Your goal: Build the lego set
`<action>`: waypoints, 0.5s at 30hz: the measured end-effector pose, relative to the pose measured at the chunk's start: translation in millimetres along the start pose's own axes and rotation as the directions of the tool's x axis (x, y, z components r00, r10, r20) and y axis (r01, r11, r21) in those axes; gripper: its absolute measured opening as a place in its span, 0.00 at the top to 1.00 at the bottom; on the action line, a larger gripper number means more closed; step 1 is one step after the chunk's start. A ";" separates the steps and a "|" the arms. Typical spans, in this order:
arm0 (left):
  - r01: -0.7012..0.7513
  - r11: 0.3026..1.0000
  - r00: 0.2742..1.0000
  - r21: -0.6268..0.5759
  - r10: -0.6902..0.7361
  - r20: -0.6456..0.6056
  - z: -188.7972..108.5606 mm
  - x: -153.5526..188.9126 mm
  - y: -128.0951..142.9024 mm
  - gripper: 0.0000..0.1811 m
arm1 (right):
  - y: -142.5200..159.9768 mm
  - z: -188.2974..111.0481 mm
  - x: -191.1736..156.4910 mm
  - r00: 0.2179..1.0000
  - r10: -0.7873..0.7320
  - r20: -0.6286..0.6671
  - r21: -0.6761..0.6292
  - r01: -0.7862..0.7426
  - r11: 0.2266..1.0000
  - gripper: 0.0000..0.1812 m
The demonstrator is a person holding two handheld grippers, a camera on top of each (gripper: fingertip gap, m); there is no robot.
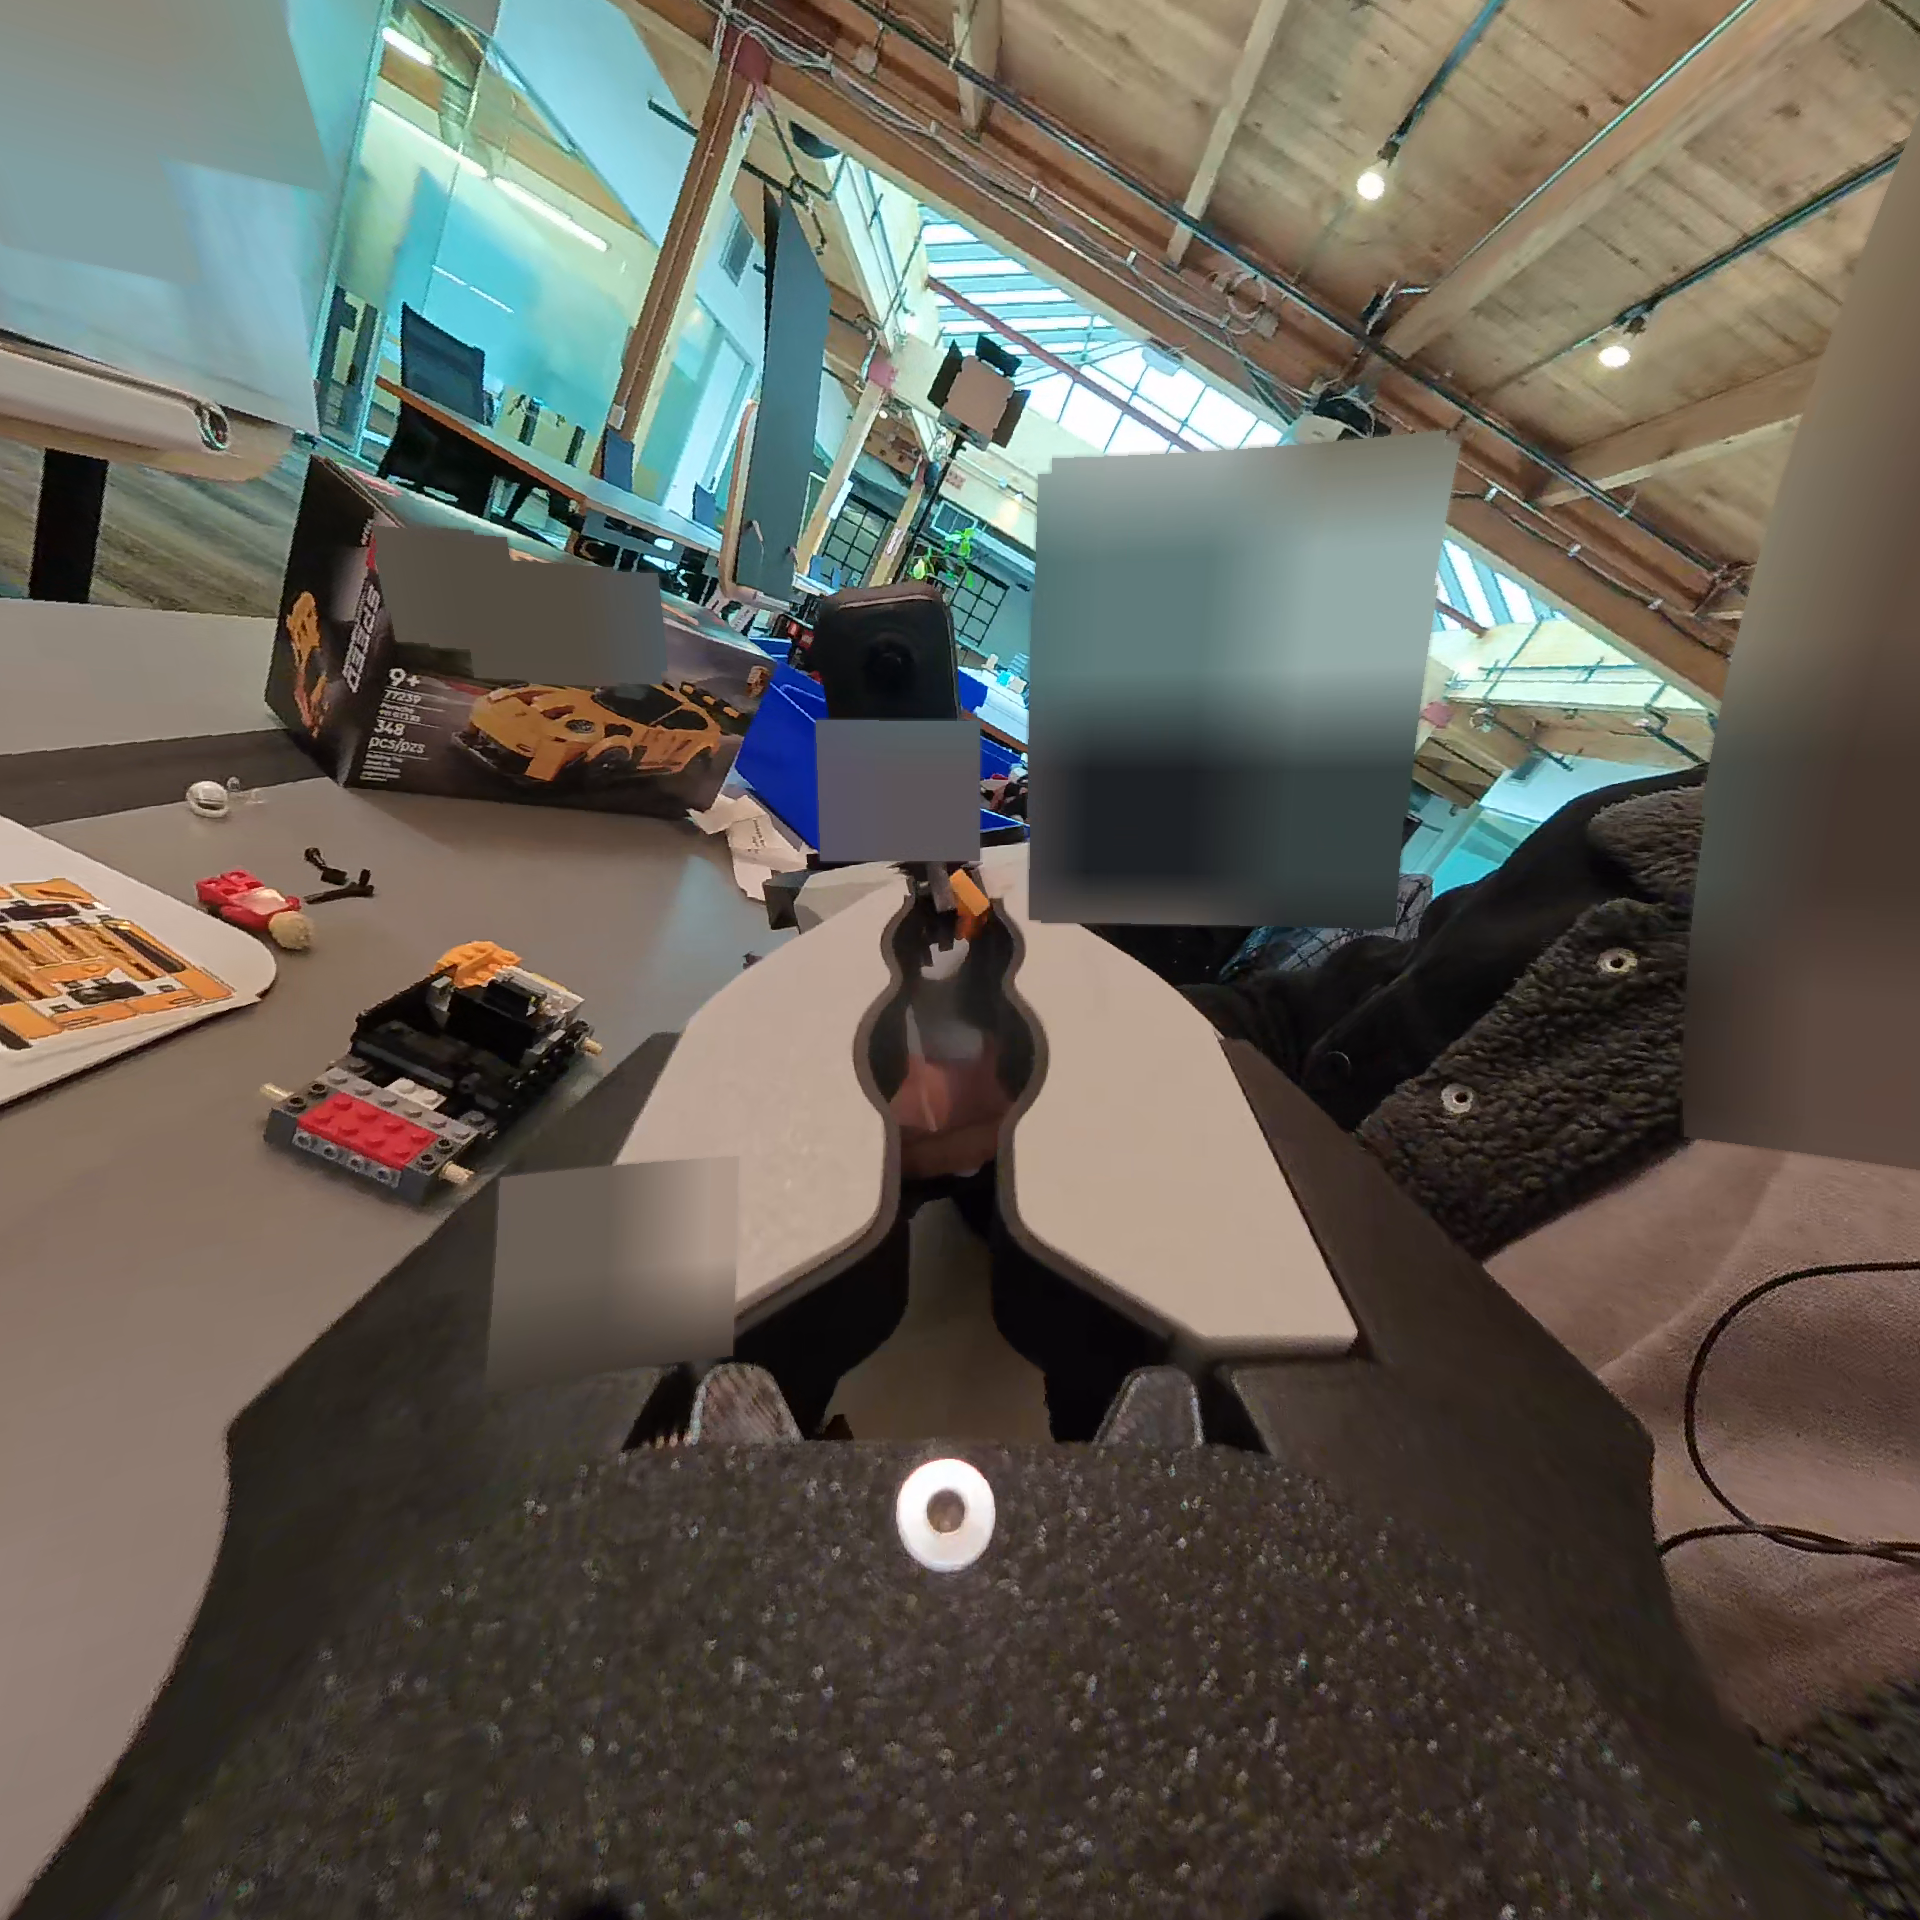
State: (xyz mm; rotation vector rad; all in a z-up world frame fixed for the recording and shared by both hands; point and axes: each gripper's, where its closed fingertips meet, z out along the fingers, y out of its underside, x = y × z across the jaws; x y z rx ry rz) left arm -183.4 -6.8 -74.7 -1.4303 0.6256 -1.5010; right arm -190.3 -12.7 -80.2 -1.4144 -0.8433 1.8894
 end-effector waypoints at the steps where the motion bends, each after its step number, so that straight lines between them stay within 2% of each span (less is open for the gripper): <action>1: 0.006 1.000 1.000 -0.003 -0.006 0.003 0.0 -0.3 0.2 0.94 | 0.0 -0.1 0.3 1.000 -0.007 -0.006 0.000 0.007 1.000 0.94; 8: 0.015 1.000 1.000 0.016 -0.015 -0.007 0.4 0.4 0.7 0.94 | 0.4 -0.7 -0.2 0.992 -0.116 -0.055 -0.008 0.116 0.993 0.94; 15: -0.096 0.995 0.995 -0.012 0.095 -0.033 2.7 10.4 4.4 0.94 | 3.5 -2.5 -9.8 0.961 -0.276 -0.039 -0.024 0.275 0.961 0.93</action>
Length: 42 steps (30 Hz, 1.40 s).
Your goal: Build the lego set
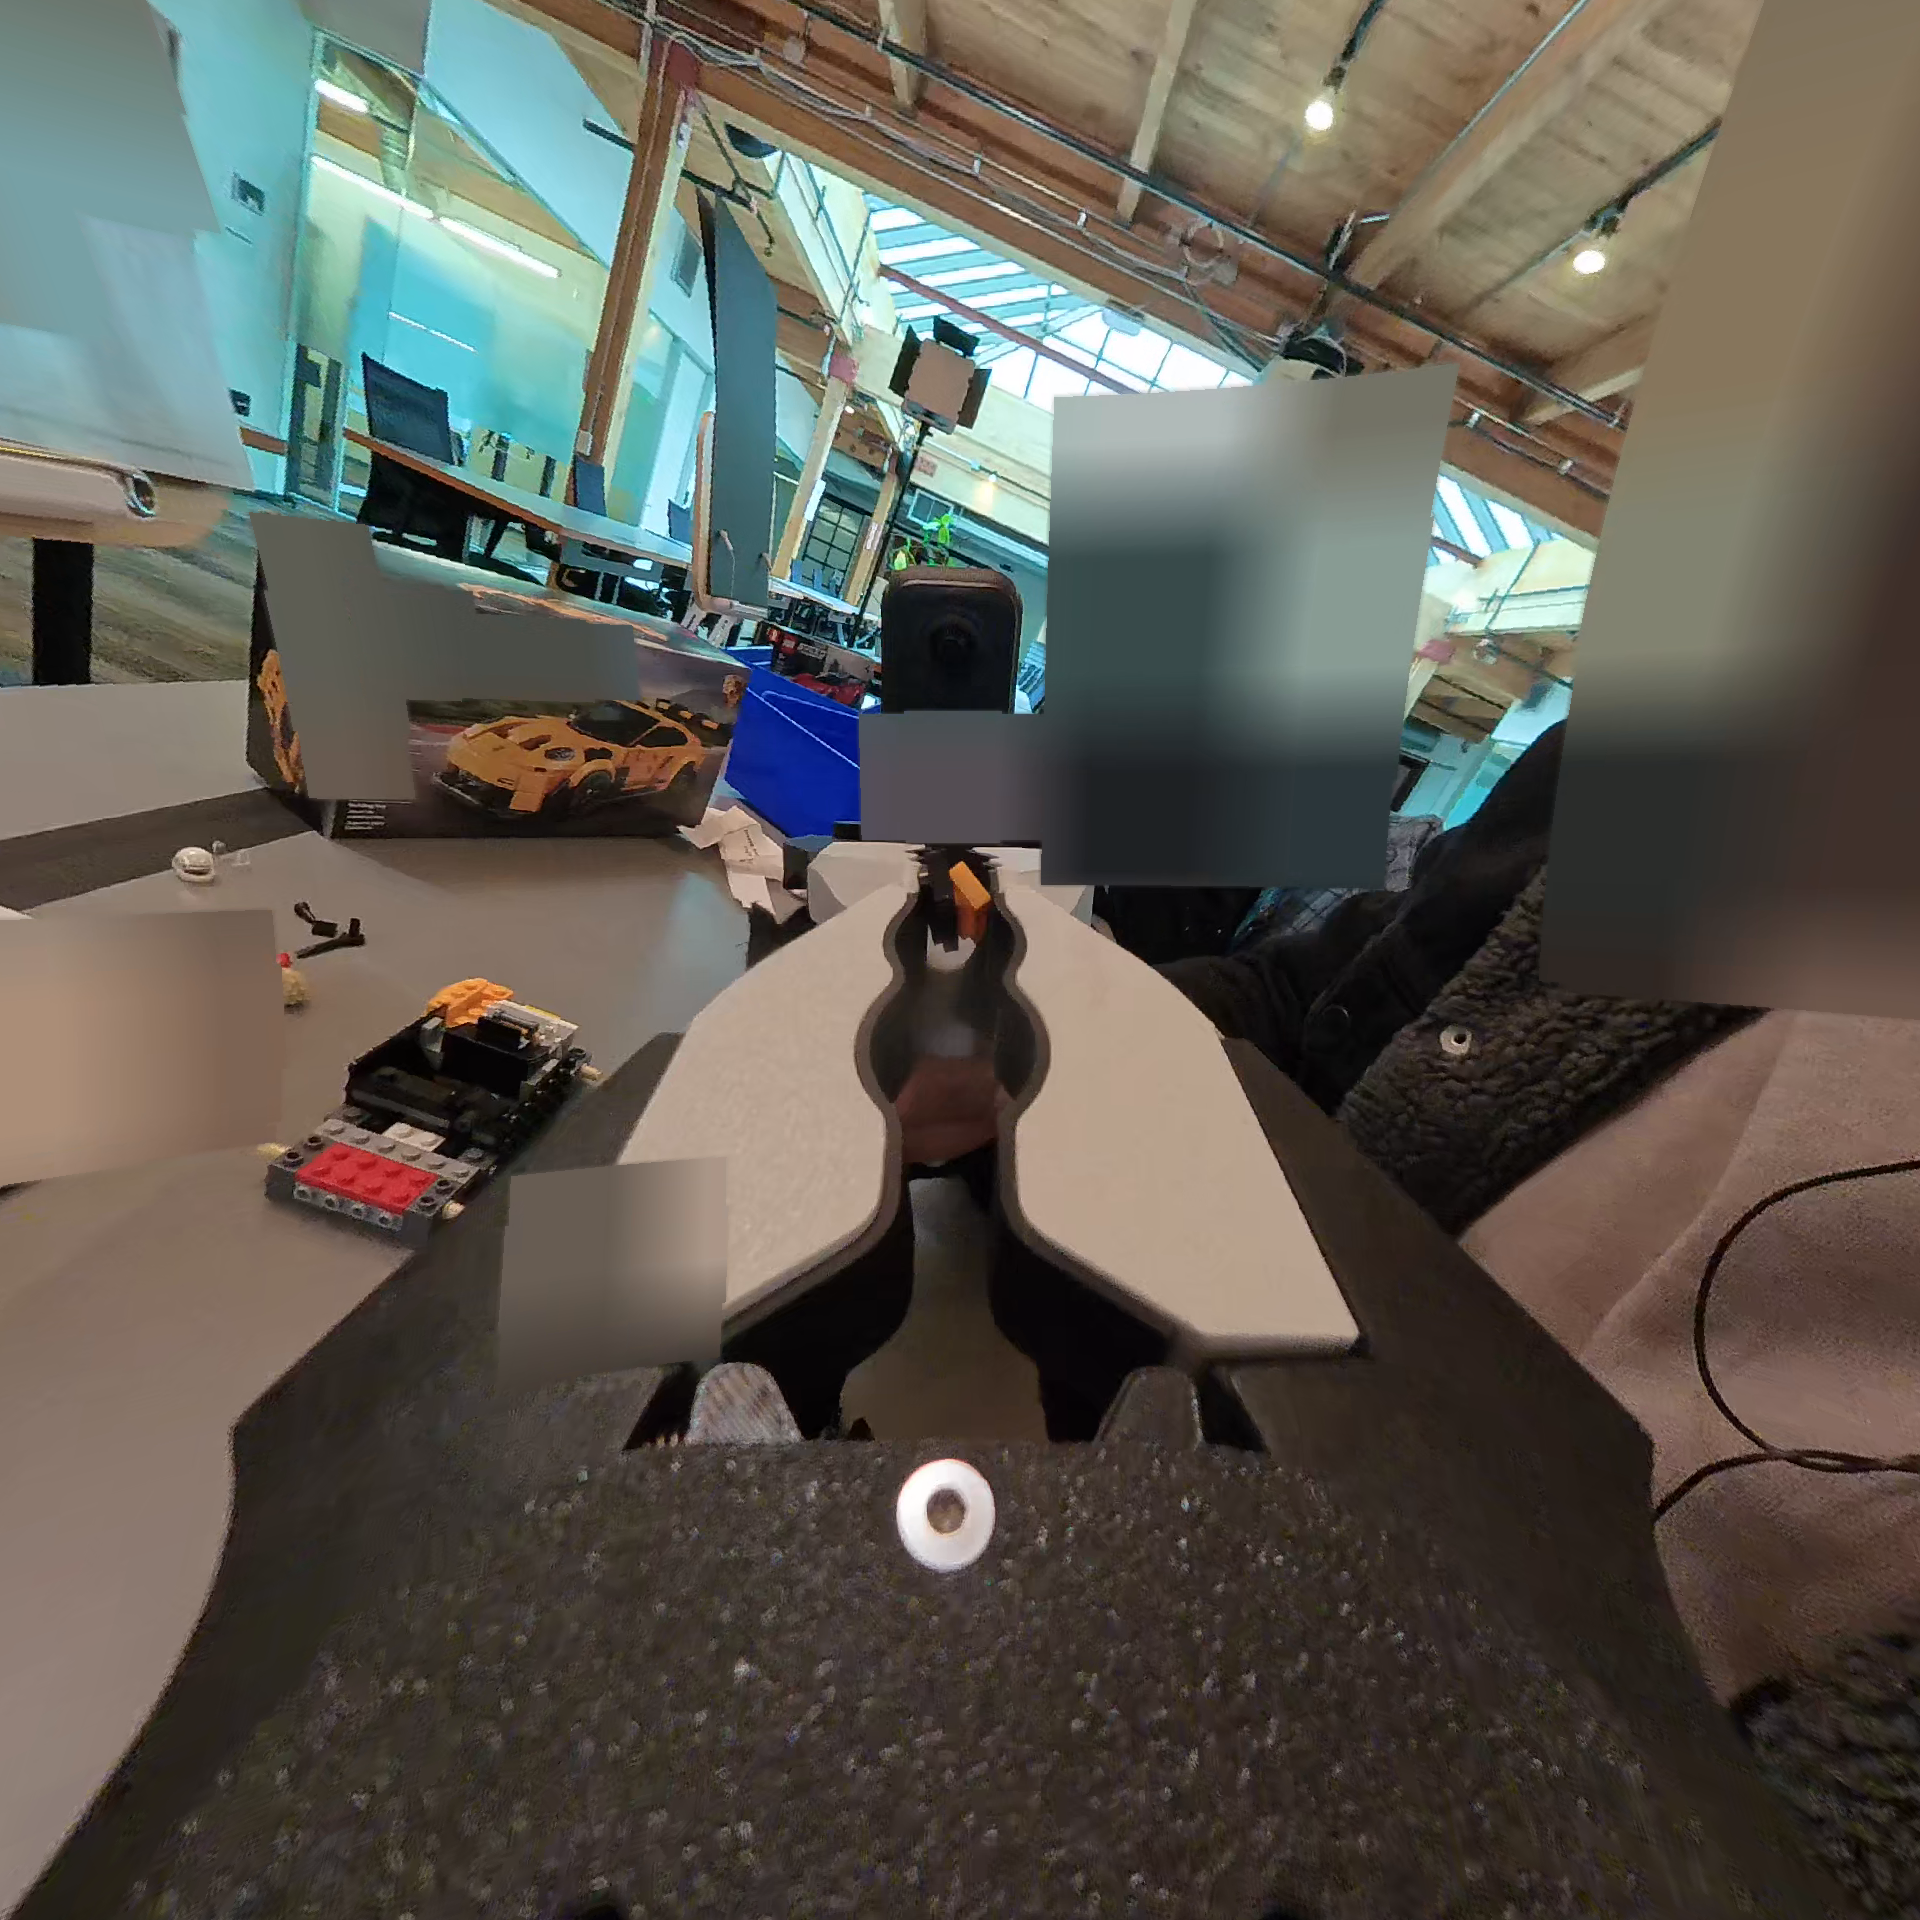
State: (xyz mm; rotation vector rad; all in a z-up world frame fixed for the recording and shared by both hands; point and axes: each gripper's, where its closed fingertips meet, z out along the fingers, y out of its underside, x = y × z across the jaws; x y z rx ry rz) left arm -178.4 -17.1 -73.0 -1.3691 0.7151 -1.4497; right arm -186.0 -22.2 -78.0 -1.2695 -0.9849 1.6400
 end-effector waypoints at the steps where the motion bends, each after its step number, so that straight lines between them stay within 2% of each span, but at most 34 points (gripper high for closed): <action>1: -0.001 1.000 1.000 -0.003 0.001 -0.004 0.2 0.9 0.3 0.94 | 0.4 -0.2 -1.0 1.000 -0.015 -0.001 -0.004 0.015 1.000 0.93; 4: -0.012 1.000 1.000 -0.013 0.011 -0.013 0.8 3.2 1.5 0.94 | 1.0 -0.8 -3.3 1.000 -0.017 0.012 -0.010 0.017 1.000 0.93; 11: -0.057 0.998 0.998 -0.030 0.056 -0.036 2.9 9.4 5.1 0.93 | 3.3 -3.8 -10.5 0.992 0.085 0.092 -0.029 -0.082 0.996 0.94; 13: -0.088 0.996 0.994 -0.009 0.087 -0.063 3.6 15.4 3.6 0.94 | 0.7 -4.1 -15.8 0.971 0.176 0.164 -0.014 -0.176 0.984 0.95; 15: -0.127 0.992 0.988 0.014 0.127 -0.085 2.5 20.1 2.9 0.91 | -0.5 -4.2 -24.6 0.914 0.296 0.278 -0.024 -0.301 0.953 0.95; 19: -0.208 0.978 0.975 -0.011 0.206 -0.078 1.9 23.6 5.8 0.93 | -2.7 -3.2 -21.7 0.882 0.367 0.295 -0.014 -0.380 0.925 0.95; 24: -0.168 0.986 0.985 -0.022 0.167 -0.051 2.1 17.4 5.9 0.92 | -0.2 -1.5 -13.9 0.905 0.353 0.240 -0.017 -0.359 0.933 0.95; 28: -0.130 0.991 0.991 -0.015 0.130 -0.026 2.3 12.4 3.8 0.91 | 3.8 0.5 -10.7 0.966 0.210 0.148 -0.036 -0.207 0.978 0.96; 31: -0.142 0.990 0.989 -0.015 0.141 -0.040 1.0 14.4 3.9 0.94 | 12.0 6.2 -9.8 0.999 -0.036 0.019 -0.112 0.038 0.993 0.95; 35: -0.232 0.971 0.972 -0.055 0.229 -0.059 -0.9 22.1 6.6 0.94 | 11.7 7.5 -15.9 0.964 -0.263 -0.050 -0.168 0.251 0.953 0.96; 42: -0.389 0.919 0.919 -0.062 0.382 -0.102 2.5 45.1 6.0 0.95 | 5.6 4.6 -37.7 0.877 -0.478 -0.046 -0.194 0.462 0.866 0.96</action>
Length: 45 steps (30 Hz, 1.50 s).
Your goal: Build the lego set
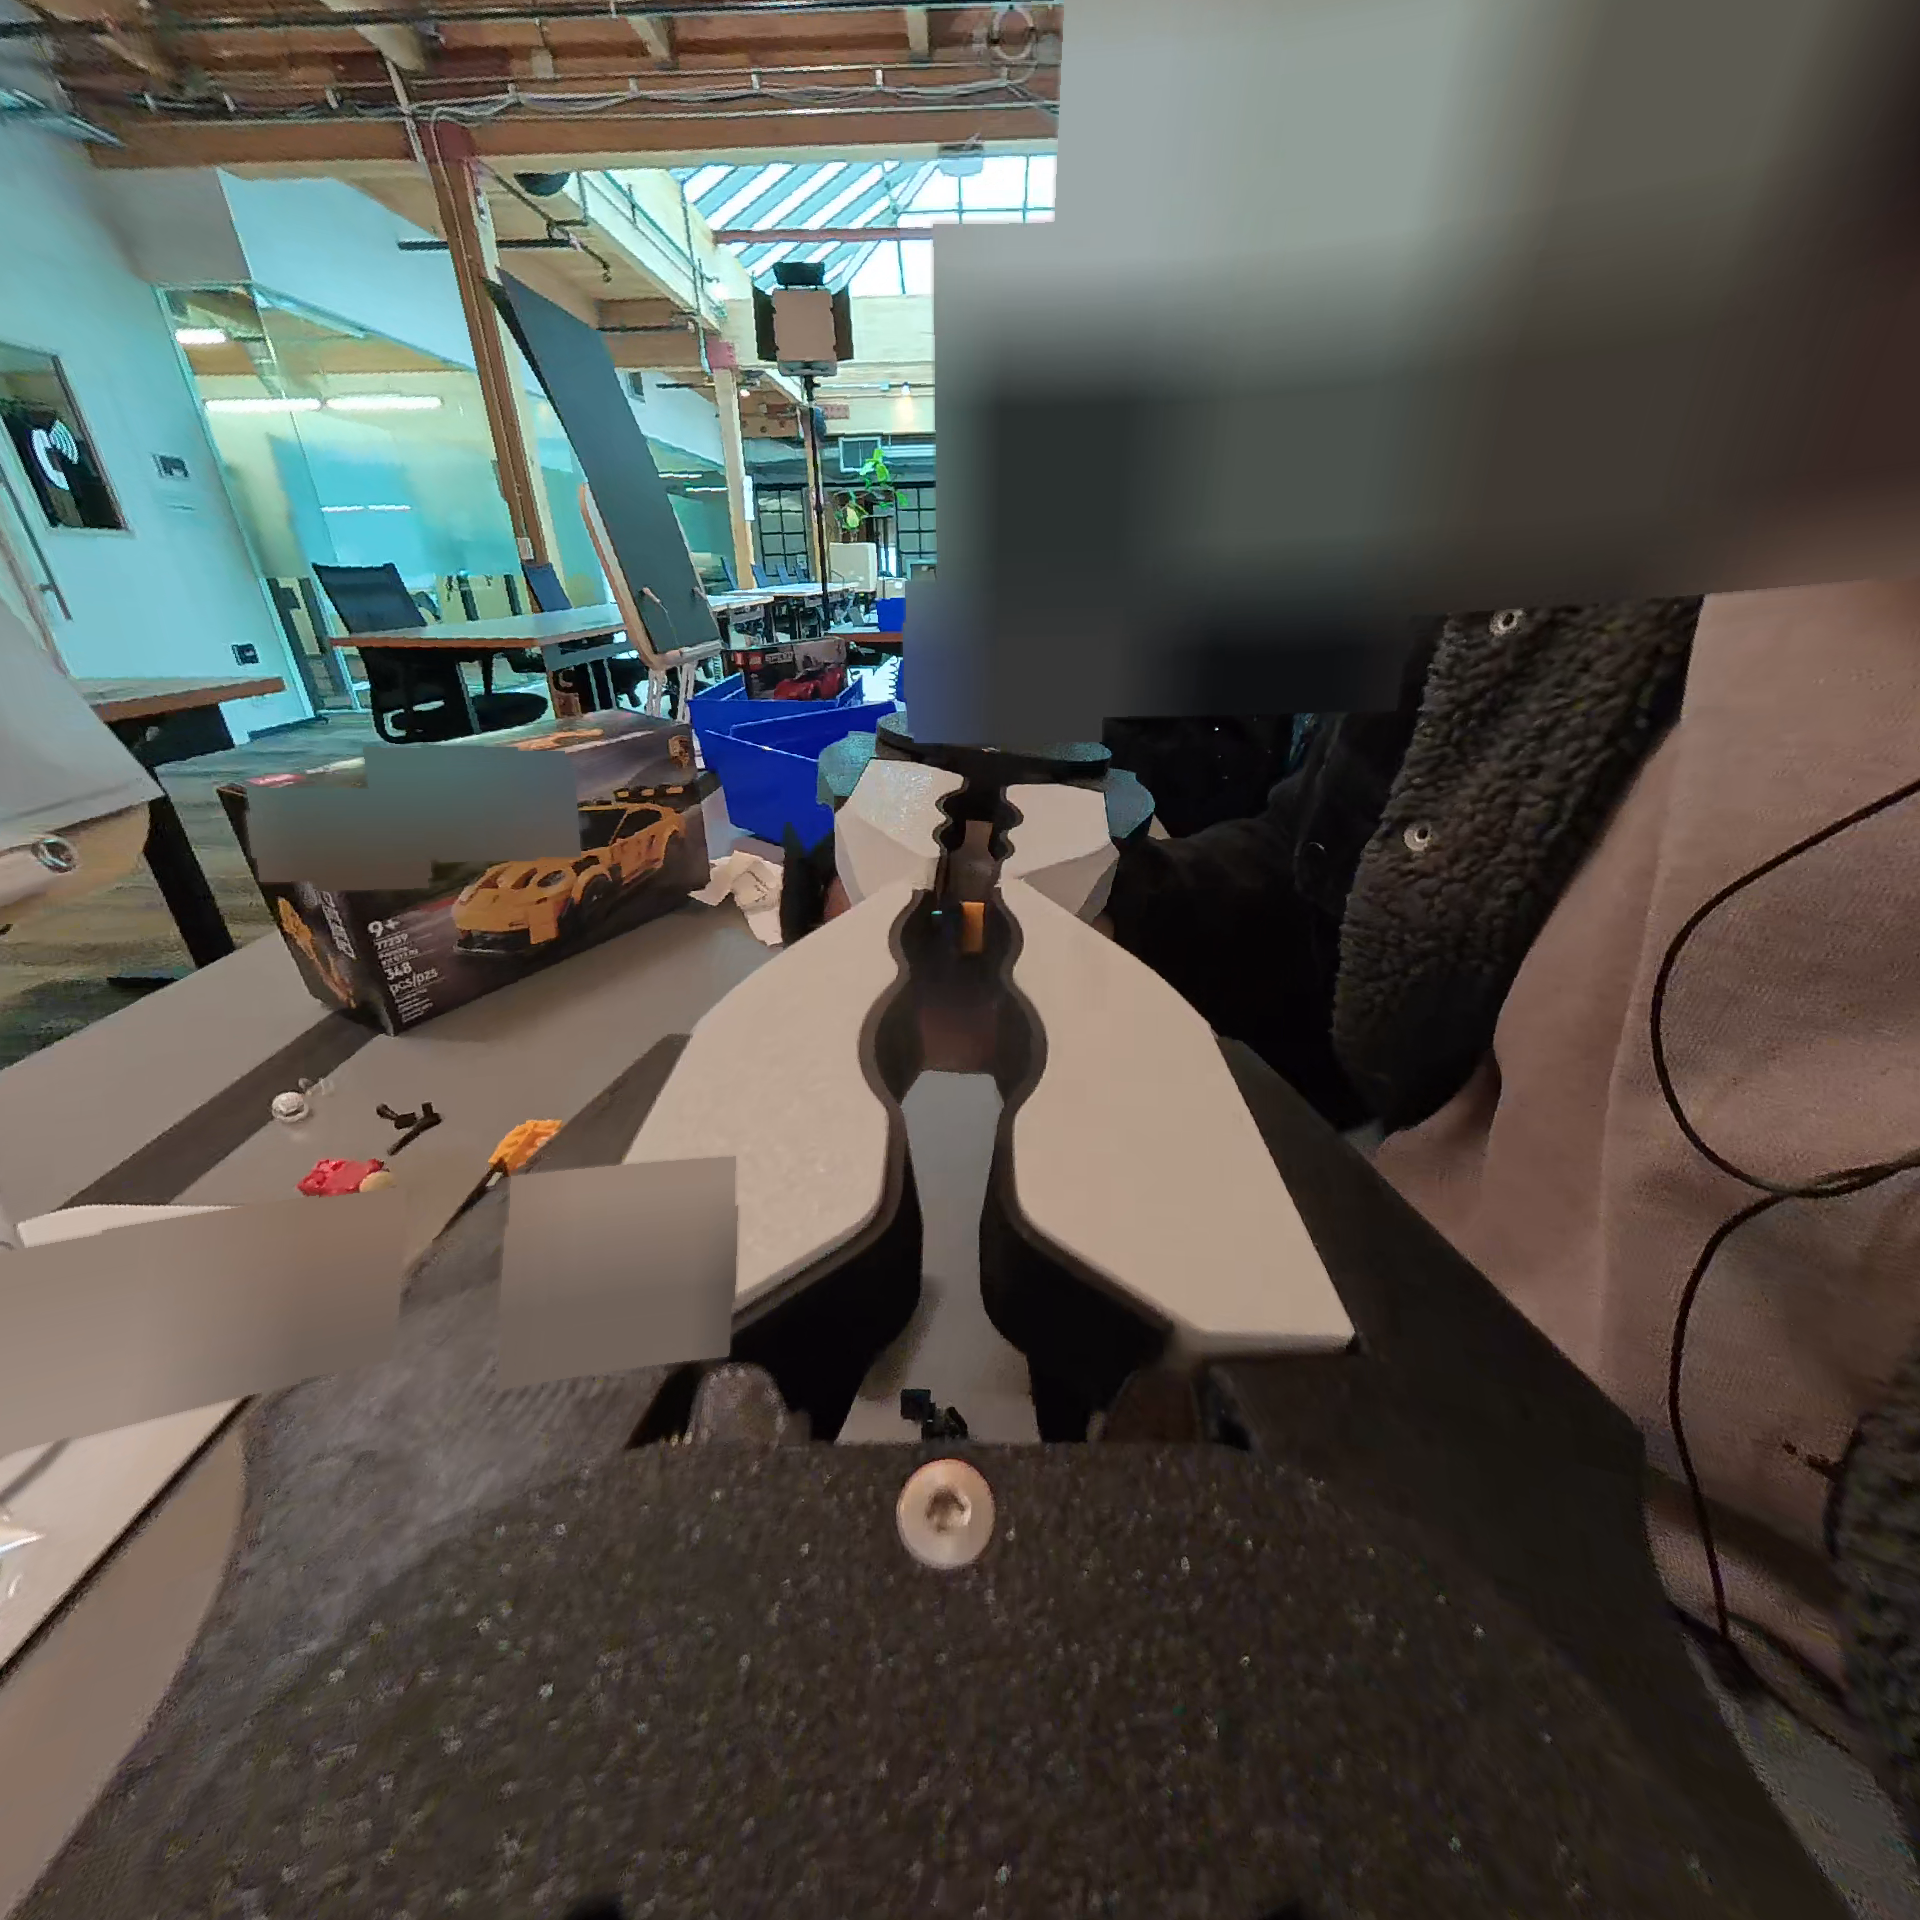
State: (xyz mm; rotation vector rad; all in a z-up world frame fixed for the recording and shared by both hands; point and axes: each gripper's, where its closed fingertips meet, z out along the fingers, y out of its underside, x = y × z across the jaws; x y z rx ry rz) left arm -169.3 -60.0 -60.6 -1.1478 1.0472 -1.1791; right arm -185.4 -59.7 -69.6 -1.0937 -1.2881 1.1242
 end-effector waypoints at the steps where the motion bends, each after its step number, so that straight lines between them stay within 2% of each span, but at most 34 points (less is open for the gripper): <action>1: -0.009 1.000 1.000 -0.008 0.009 -0.005 0.4 1.4 0.9 0.95 | 0.6 -0.6 -1.6 1.000 -0.017 0.000 -0.002 0.017 1.000 0.96; 9: -0.057 0.998 0.998 0.002 0.057 -0.022 1.4 4.7 3.9 0.95 | 3.5 -2.7 -4.1 0.989 -0.136 -0.060 -0.046 0.133 0.990 0.95; 14: -0.079 0.996 0.997 -0.040 0.078 -0.010 0.2 2.2 11.0 0.94 | 11.5 -4.4 -2.9 0.976 -0.208 -0.071 -0.117 0.199 0.973 0.95; 22: -0.105 0.987 0.994 -0.118 0.102 -0.033 0.9 8.2 17.7 0.95 | 14.9 -7.4 -9.8 0.988 -0.155 -0.006 -0.103 0.154 0.983 0.95; 29: -0.108 0.988 0.993 -0.109 0.103 -0.054 -0.4 9.7 20.3 0.95 | 17.8 -7.2 -11.7 0.983 -0.184 -0.018 -0.119 0.180 0.976 0.95; 33: -0.027 0.992 0.999 -0.119 0.022 -0.047 -2.1 3.0 26.0 0.94 | 24.5 -11.1 -3.1 0.954 -0.293 -0.069 -0.185 0.277 0.943 0.95; 35: 0.029 0.991 0.999 -0.132 -0.034 -0.030 -4.9 -3.2 28.0 0.85 | 26.2 -14.7 0.9 0.933 -0.348 -0.088 -0.214 0.323 0.922 0.96; 37: 0.098 0.985 0.995 -0.142 -0.101 -0.018 -5.7 -7.3 29.4 0.83 | 30.9 -20.1 4.6 0.902 -0.419 -0.104 -0.265 0.381 0.886 0.96; 41: 0.227 0.952 0.972 -0.206 -0.233 -0.007 0.6 -8.6 43.6 0.87 | 44.4 -23.8 6.4 0.842 -0.529 -0.109 -0.357 0.463 0.811 0.95; 43: 0.280 0.939 0.958 -0.200 -0.286 -0.002 3.6 -9.7 46.3 0.93 | 48.3 -25.7 7.0 0.817 -0.567 -0.106 -0.392 0.490 0.779 0.96; 45: 0.334 0.920 0.940 -0.205 -0.342 -0.004 5.0 -10.7 48.9 0.94 | 50.4 -28.8 8.3 0.795 -0.597 -0.105 -0.420 0.509 0.751 0.96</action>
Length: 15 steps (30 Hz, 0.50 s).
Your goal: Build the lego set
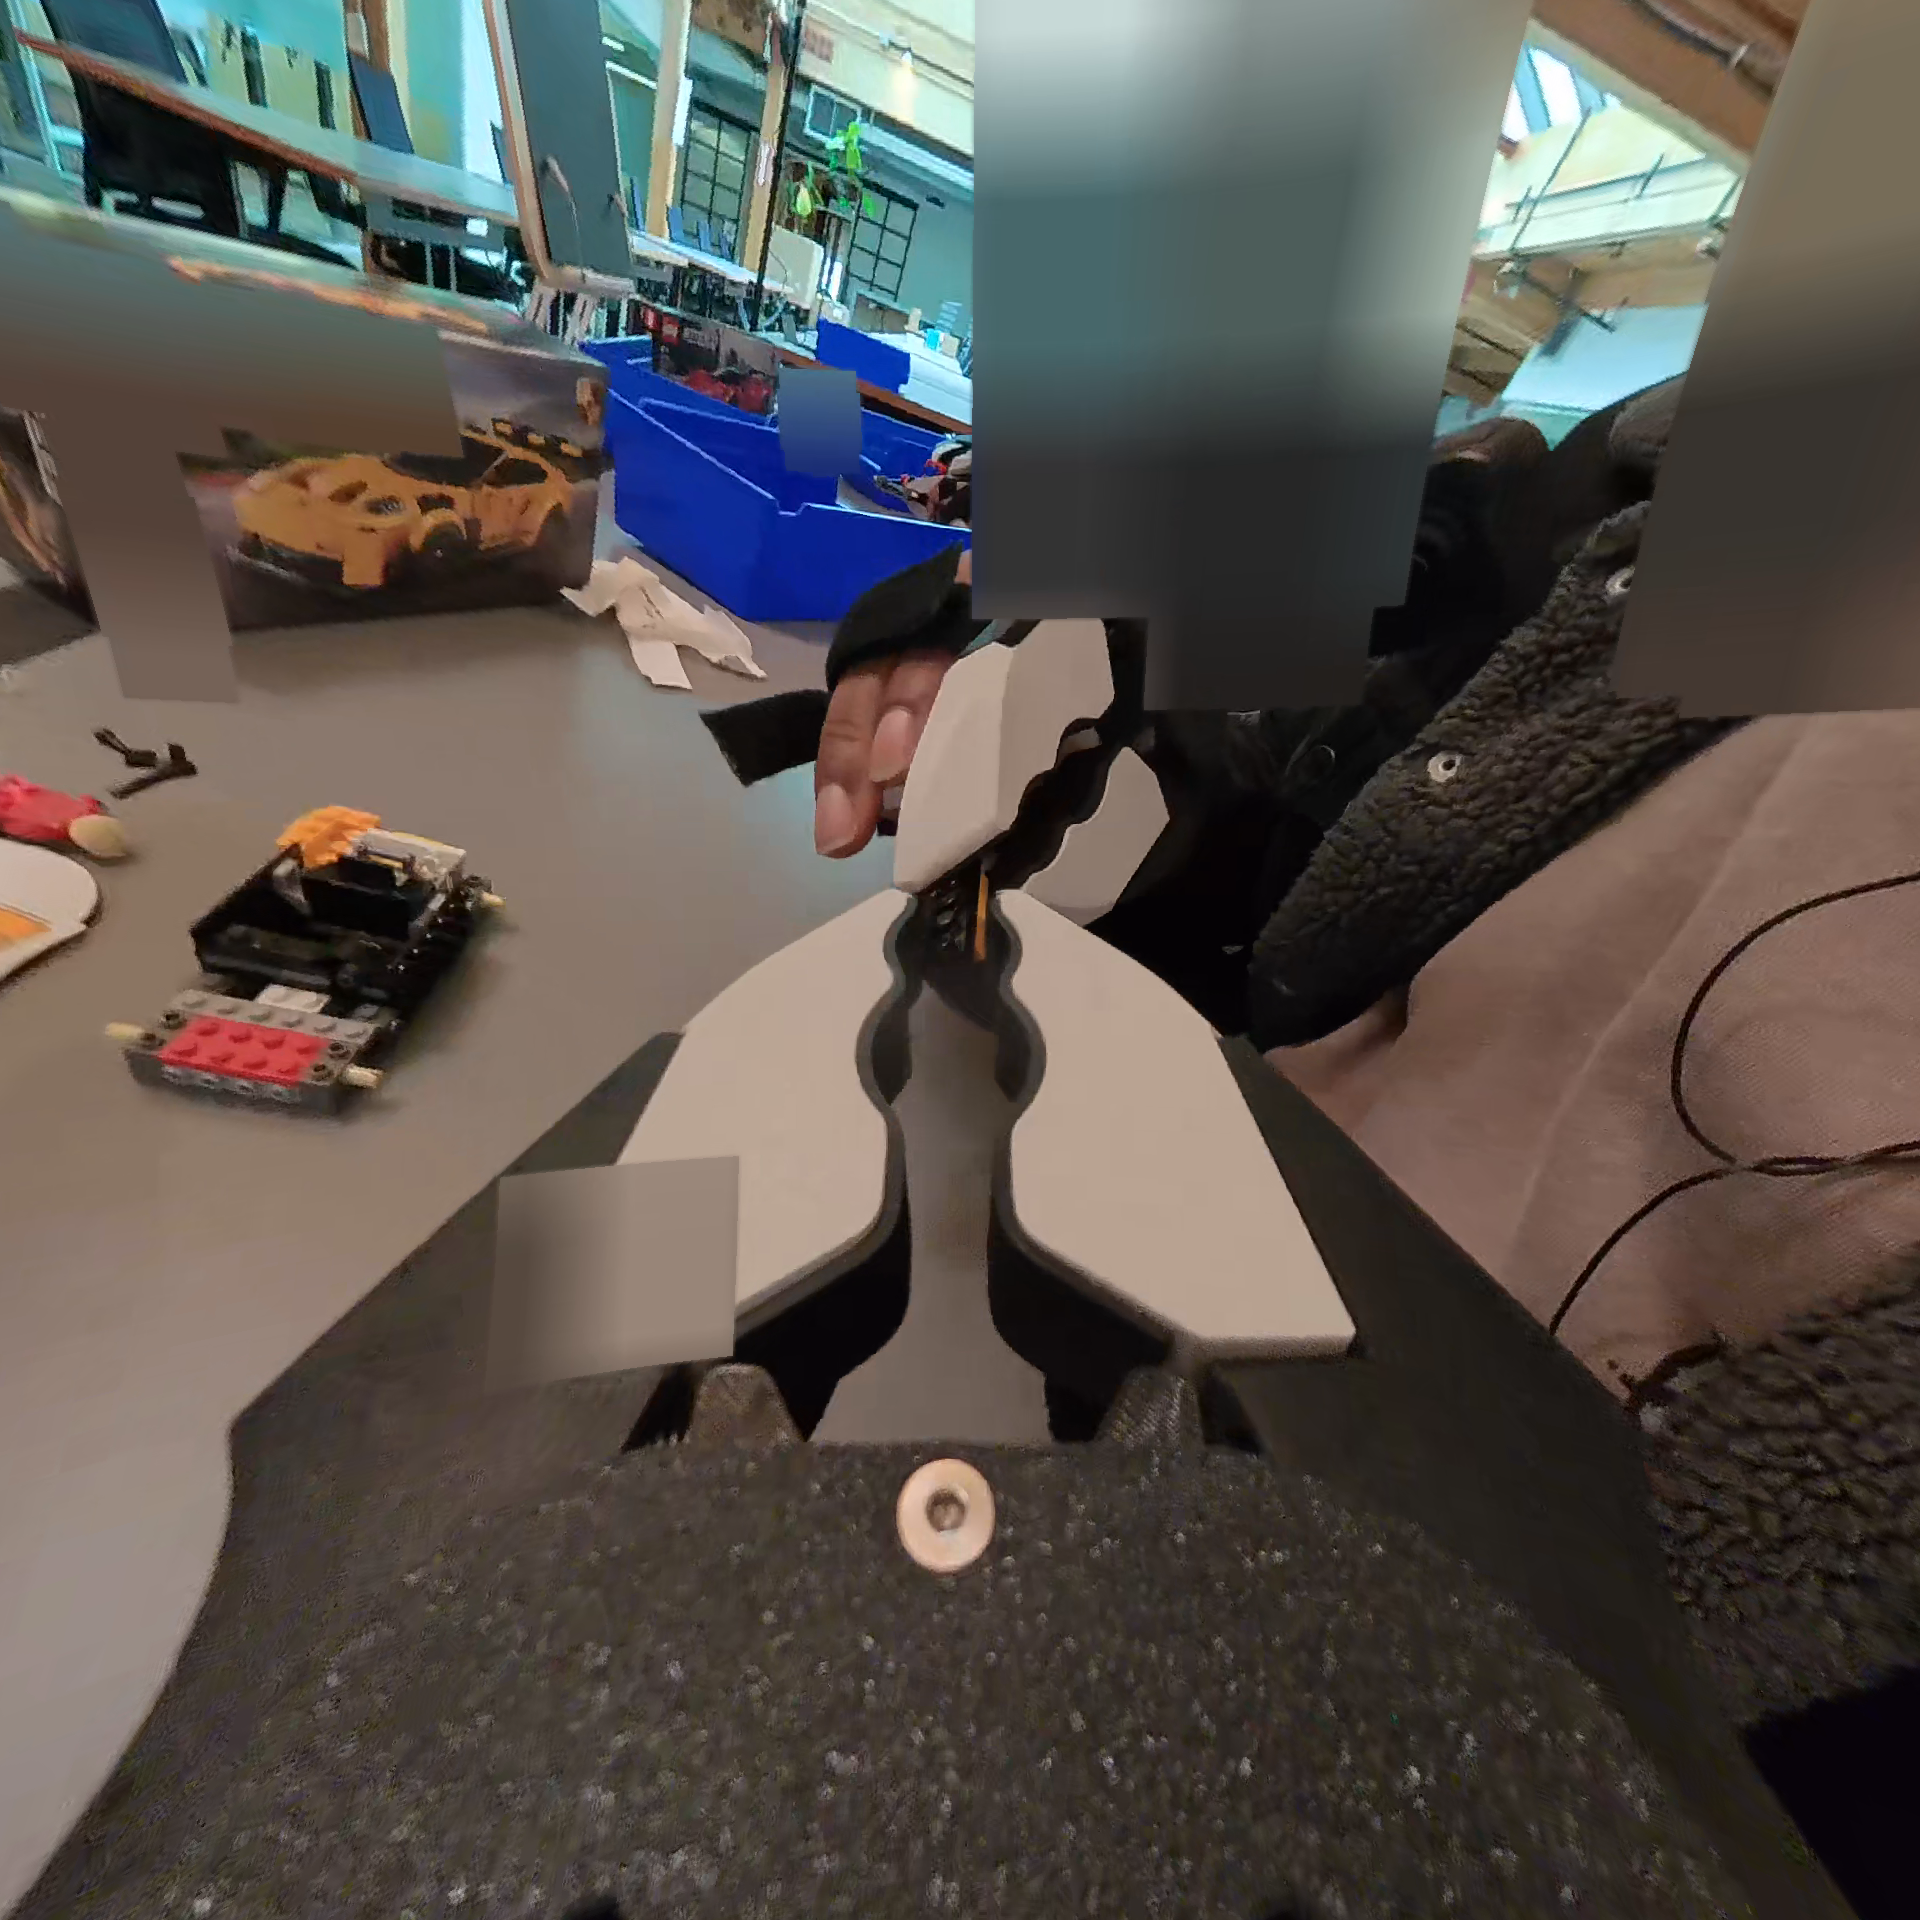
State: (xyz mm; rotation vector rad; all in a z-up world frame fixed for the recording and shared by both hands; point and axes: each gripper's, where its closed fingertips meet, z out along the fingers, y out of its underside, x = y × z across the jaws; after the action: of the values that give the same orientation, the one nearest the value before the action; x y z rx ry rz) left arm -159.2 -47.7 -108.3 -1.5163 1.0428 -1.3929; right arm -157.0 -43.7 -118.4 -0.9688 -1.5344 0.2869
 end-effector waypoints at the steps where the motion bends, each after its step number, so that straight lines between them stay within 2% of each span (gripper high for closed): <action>1: 0.015 1.000 1.000 -0.003 -0.015 0.002 0.9 -1.4 0.8 0.94 | 2.4 -0.1 0.3 1.000 -0.006 -0.005 -0.011 0.006 1.000 0.95; 4: -0.003 1.000 1.000 -0.010 0.003 0.004 2.2 -2.6 3.9 0.95 | 6.1 -1.6 -1.9 1.000 0.027 0.006 -0.012 -0.027 1.000 0.95; 7: -0.070 0.997 0.997 -0.022 0.071 0.015 1.6 -6.1 10.6 0.95 | 14.4 0.7 -8.5 0.984 0.162 0.080 -0.023 -0.161 0.987 0.95; 11: -0.168 0.985 0.985 -0.043 0.169 0.020 -3.3 -10.4 20.1 0.95 | 18.8 -2.6 -15.6 0.900 0.381 0.210 -0.026 -0.385 0.923 0.91; 15: -0.238 0.968 0.971 -0.084 0.240 0.014 -0.4 -9.4 29.2 0.95 | 19.8 -2.3 -24.2 0.843 0.459 0.280 -0.039 -0.468 0.883 0.91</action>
State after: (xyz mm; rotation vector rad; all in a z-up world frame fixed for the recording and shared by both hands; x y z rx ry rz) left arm -161.5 -48.5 -138.9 -1.4086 1.2368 -1.1733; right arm -148.9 -49.5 -148.2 -1.3151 -1.5239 0.8240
